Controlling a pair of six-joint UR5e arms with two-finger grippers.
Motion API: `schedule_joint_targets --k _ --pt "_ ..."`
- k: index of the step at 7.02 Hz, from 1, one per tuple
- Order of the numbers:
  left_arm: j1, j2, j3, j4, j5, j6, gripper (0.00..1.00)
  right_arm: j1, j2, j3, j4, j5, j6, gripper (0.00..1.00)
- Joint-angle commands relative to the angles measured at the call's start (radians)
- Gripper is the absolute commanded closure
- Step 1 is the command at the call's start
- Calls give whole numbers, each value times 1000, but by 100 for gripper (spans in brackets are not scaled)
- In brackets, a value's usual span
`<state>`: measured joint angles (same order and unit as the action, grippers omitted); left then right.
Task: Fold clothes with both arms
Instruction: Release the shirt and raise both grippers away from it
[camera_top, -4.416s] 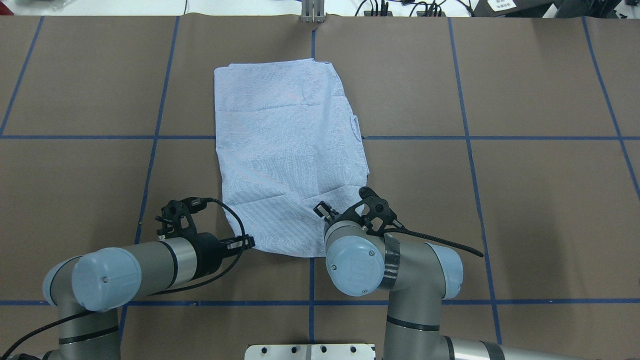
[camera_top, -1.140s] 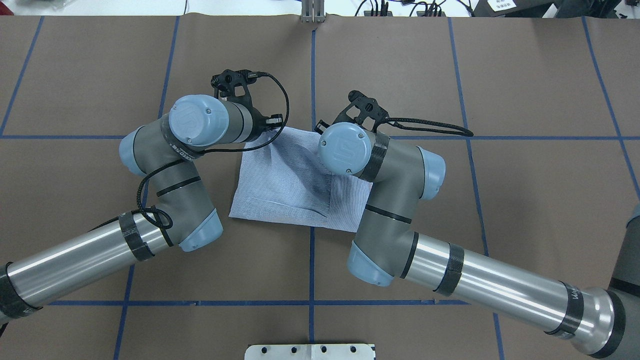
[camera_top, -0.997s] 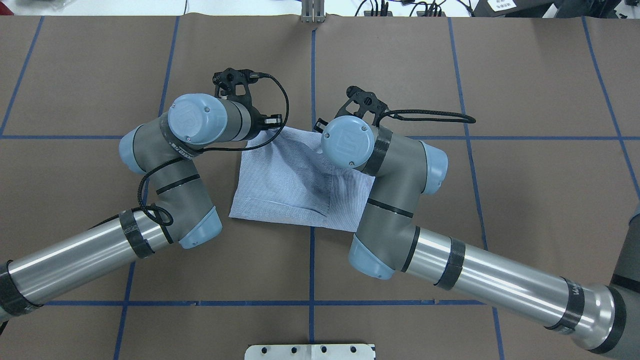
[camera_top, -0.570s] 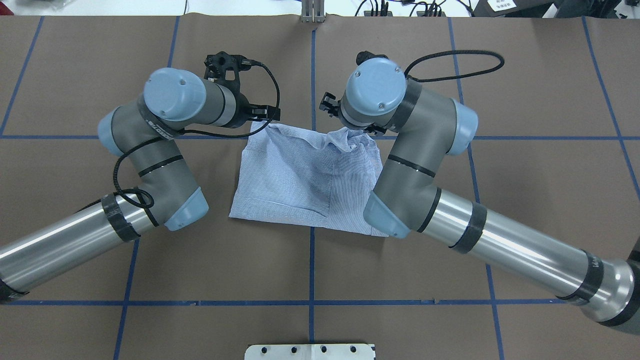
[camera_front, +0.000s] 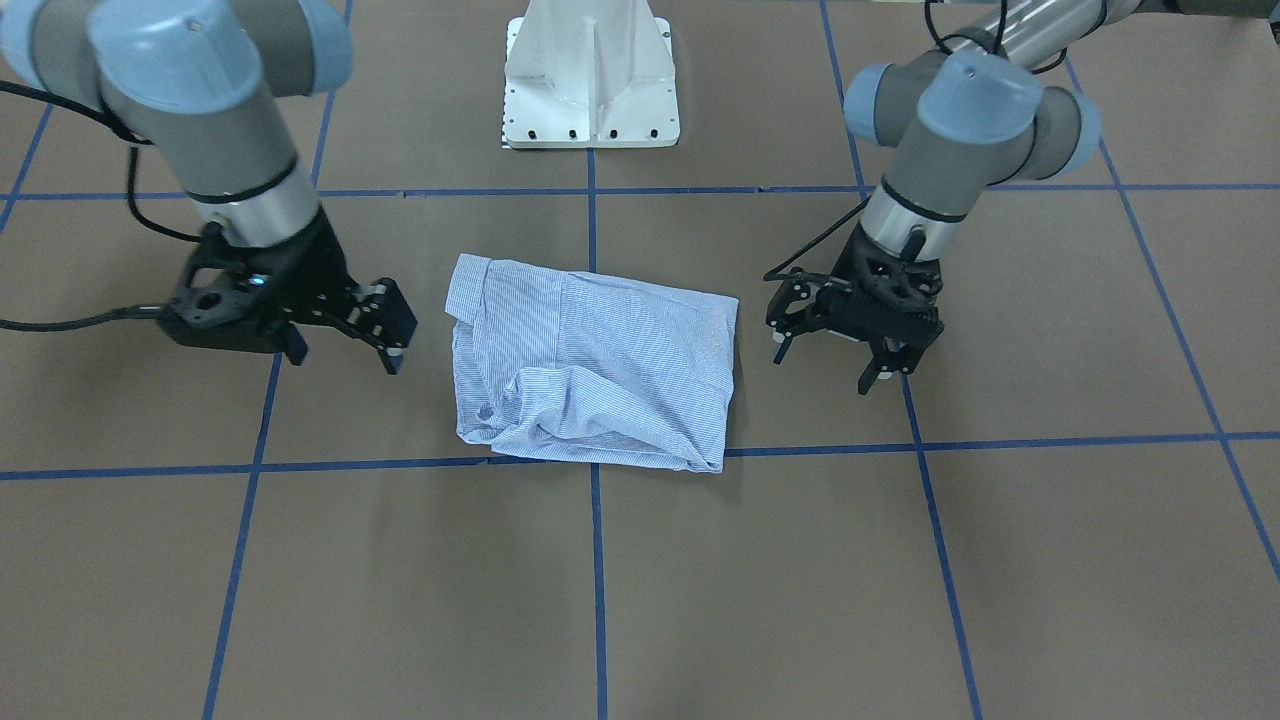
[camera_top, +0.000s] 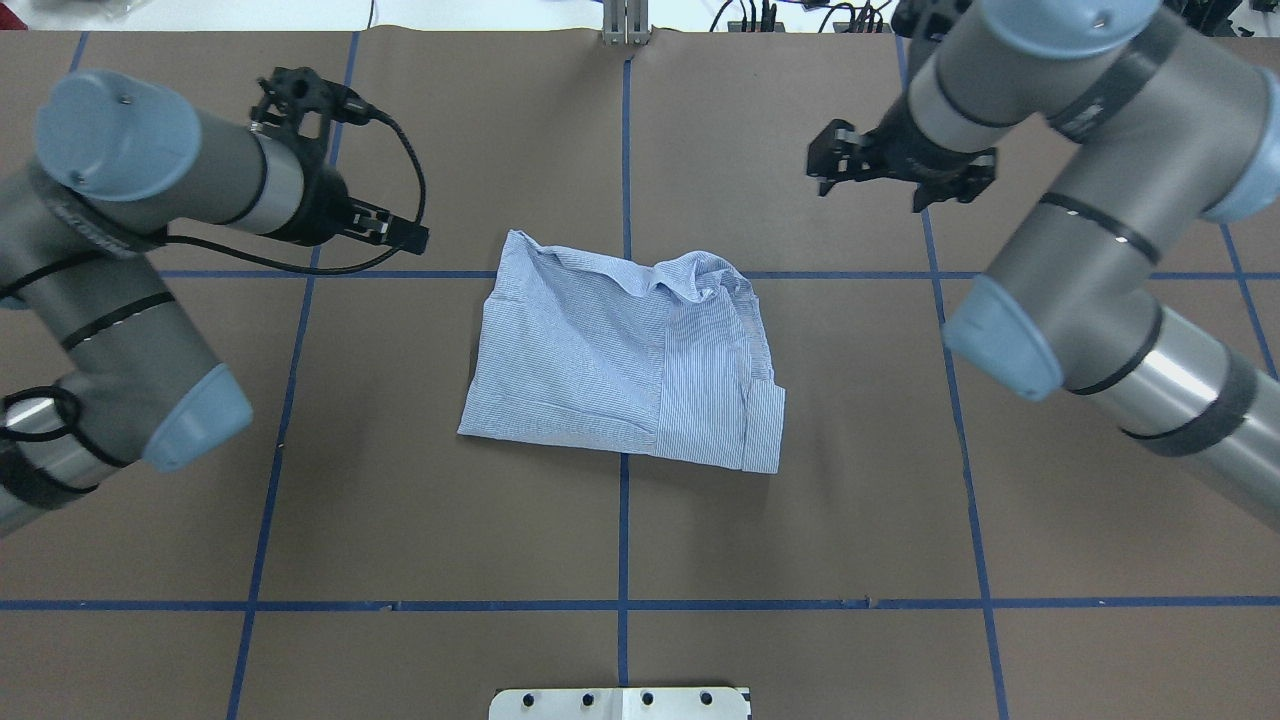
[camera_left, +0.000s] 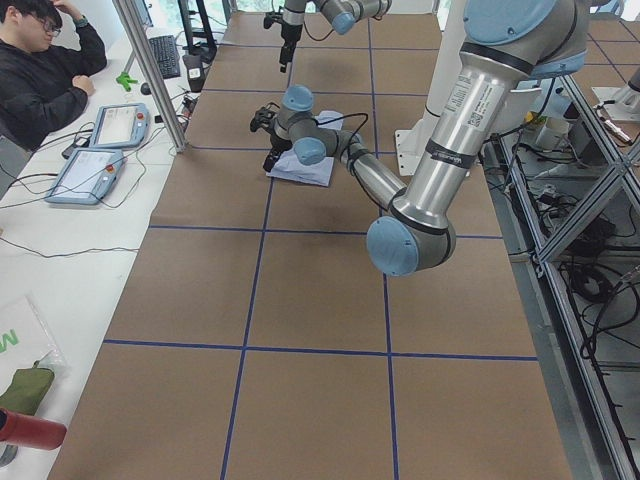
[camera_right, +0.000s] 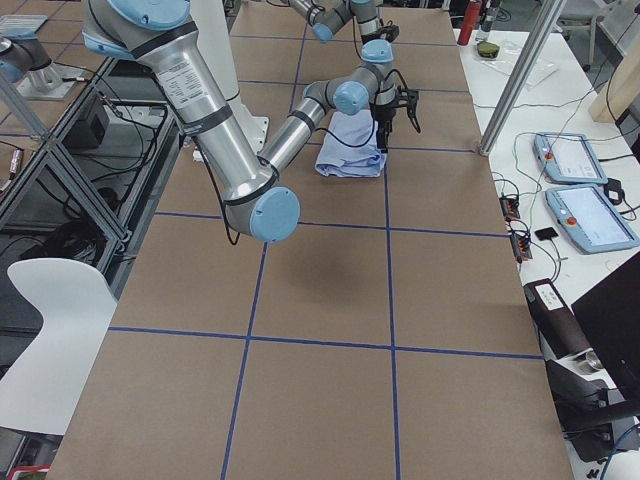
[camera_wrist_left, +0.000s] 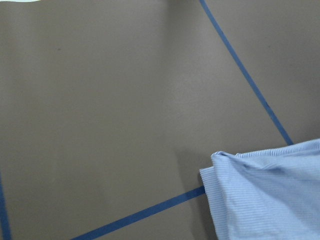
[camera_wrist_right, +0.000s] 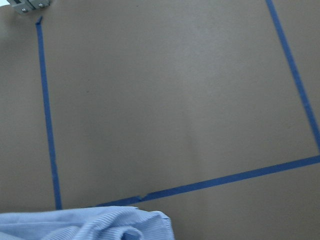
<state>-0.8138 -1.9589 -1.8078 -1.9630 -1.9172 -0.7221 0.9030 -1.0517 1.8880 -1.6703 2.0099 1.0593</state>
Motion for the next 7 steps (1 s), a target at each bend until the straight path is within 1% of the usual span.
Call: schedule_joint_targets --k 1,2,3,4,5,6,7 --pt "-115 208 -163 44 -74 193 0 182 -164 63 -37 137 -356 0" --pt "-210 298 -180 41 -119 352 0 297 -271 65 -34 215 -589 0" --pt "-316 354 -174 42 -155 529 0 403 -378 62 -32 237 -818 0" --pt "-387 418 -168 38 -178 643 0 489 -490 59 -26 239 -995 0" --pt "-453 470 -160 32 -196 702 0 557 -587 51 -26 237 -1113 0" --pt "-490 532 -154 23 -242 696 0 601 -673 52 -26 242 -1160 0" --pt "-540 564 -142 35 -275 695 0 609 -745 54 -23 253 -1158 0"
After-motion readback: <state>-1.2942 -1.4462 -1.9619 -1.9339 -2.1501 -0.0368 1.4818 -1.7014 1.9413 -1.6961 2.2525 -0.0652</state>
